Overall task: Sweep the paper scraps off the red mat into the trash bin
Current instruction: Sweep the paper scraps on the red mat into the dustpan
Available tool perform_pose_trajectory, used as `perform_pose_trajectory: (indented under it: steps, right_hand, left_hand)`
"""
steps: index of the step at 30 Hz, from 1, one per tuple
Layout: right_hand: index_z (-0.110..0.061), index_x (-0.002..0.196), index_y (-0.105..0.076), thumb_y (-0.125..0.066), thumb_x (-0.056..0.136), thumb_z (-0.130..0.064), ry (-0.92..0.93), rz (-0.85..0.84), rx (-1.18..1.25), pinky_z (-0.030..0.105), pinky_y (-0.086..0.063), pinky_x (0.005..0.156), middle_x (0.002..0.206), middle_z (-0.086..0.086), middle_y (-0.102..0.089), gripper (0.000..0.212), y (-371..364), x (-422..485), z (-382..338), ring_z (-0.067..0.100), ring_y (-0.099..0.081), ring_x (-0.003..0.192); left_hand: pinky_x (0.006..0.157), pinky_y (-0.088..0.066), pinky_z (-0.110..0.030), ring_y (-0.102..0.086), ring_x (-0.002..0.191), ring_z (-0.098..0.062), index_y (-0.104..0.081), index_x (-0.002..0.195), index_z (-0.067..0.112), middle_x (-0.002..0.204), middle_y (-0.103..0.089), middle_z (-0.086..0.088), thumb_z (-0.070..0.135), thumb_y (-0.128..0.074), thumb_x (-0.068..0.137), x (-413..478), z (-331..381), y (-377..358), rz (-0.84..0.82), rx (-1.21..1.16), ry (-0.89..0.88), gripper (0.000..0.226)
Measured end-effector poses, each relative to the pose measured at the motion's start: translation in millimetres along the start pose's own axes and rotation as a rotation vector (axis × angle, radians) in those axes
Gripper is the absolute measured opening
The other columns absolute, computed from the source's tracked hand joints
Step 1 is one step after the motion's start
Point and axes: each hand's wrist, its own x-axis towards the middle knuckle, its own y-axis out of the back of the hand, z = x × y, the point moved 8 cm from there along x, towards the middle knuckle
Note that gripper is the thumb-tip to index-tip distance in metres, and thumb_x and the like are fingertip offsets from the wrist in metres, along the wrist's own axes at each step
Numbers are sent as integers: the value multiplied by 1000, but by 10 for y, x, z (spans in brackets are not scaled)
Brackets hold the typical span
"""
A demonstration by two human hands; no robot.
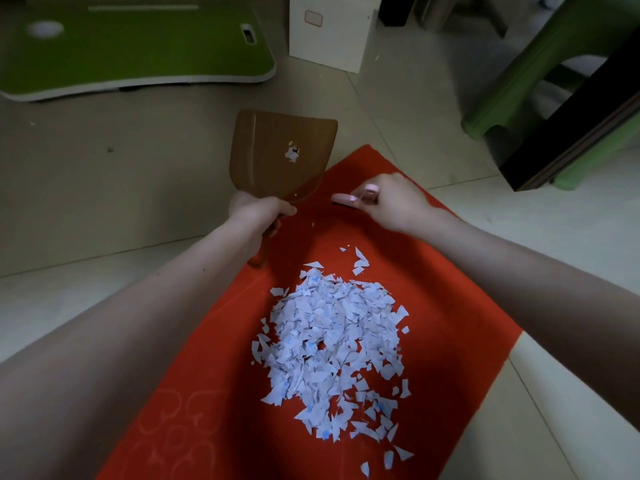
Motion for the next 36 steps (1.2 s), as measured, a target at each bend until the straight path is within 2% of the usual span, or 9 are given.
perform_pose_trajectory:
  steps: [3, 8, 11, 15, 18, 22, 26, 29, 36]
  right_hand:
    - [-28, 99, -72, -61, 88, -31, 54, -13, 5, 35, -52, 69, 96, 0, -72, 16, -237, 46, -149, 25, -66, 89]
    - [-23, 99, -74, -58, 87, -43, 263, -448, -38, 36, -53, 73, 92, -2, -74, 28, -379, -222, -516, 16, -67, 86]
    - [-29, 98, -74, -67, 85, -29, 297, -567, -25, 31, -53, 74, 88, -8, -74, 15, -156, -434, -518, 7, -67, 83]
    - [-33, 95, -74, -61, 80, -50, 228, -291, 29, 32, -53, 73, 86, -8, -74, 26, 99, -210, -347, 11, -67, 83]
    - [-30, 97, -73, -61, 84, -39, 66, -114, -36, 37, -53, 74, 92, 0, -73, 19, -8, -15, -68, 24, -66, 87]
    - [-29, 97, -73, -62, 87, -30, 54, -255, -61, 37, -52, 71, 91, 1, -73, 14, -345, -232, 20, 24, -66, 85]
    - [-33, 99, -73, -66, 87, -29, 161, -391, 43, 25, -48, 67, 92, -13, -74, 14, -297, -745, -148, -1, -63, 76]
    - [-26, 101, -74, -67, 87, -26, 182, -295, 177, 19, -49, 75, 96, -14, -74, 16, 46, -898, -180, -1, -66, 88]
    - [-31, 99, -72, -57, 90, -40, -109, -55, 41, 36, -52, 74, 98, -1, -72, 19, -93, -691, 346, 26, -65, 92]
  left_hand:
    - [39, -35, -21, -43, 43, -14, -56, 72, 9, 62, -55, -6, -3, -75, 68, 3, -16, 44, 11, -8, -4, 23]
    - [39, -33, -21, -40, 38, -13, -54, 66, 9, 59, -54, -8, -4, -75, 68, 5, -29, 134, 35, -10, -4, 25]
    - [37, -32, -20, -39, 37, -13, -53, 63, 9, 59, -52, -8, -4, -75, 68, 22, -19, 178, 40, -19, -11, 26]
    - [36, -31, -18, -38, 36, -11, -52, 63, 10, 57, -52, -6, -6, -73, 69, 13, -10, 156, 34, -30, -11, 28]
    - [37, -32, -19, -39, 38, -13, -52, 64, 9, 58, -52, -6, -5, -74, 69, -27, -7, 121, 32, -15, -11, 27]
    - [42, -34, -25, -40, 44, -15, -53, 65, 8, 59, -52, -7, -6, -74, 69, -96, -16, 69, 18, 7, -7, 26]
    - [43, -35, -26, -41, 43, -16, -52, 68, 8, 63, -52, -10, -5, -76, 67, -104, -45, 70, 24, 26, 4, 27]
    - [44, -34, -27, -41, 43, -16, -51, 67, 8, 60, -51, -9, -6, -75, 68, -134, -35, 37, 20, 39, -2, 28]
    - [42, -36, -25, -42, 43, -15, -52, 68, 7, 52, -53, -5, -5, -75, 69, -266, -46, -165, -20, 79, 13, 26]
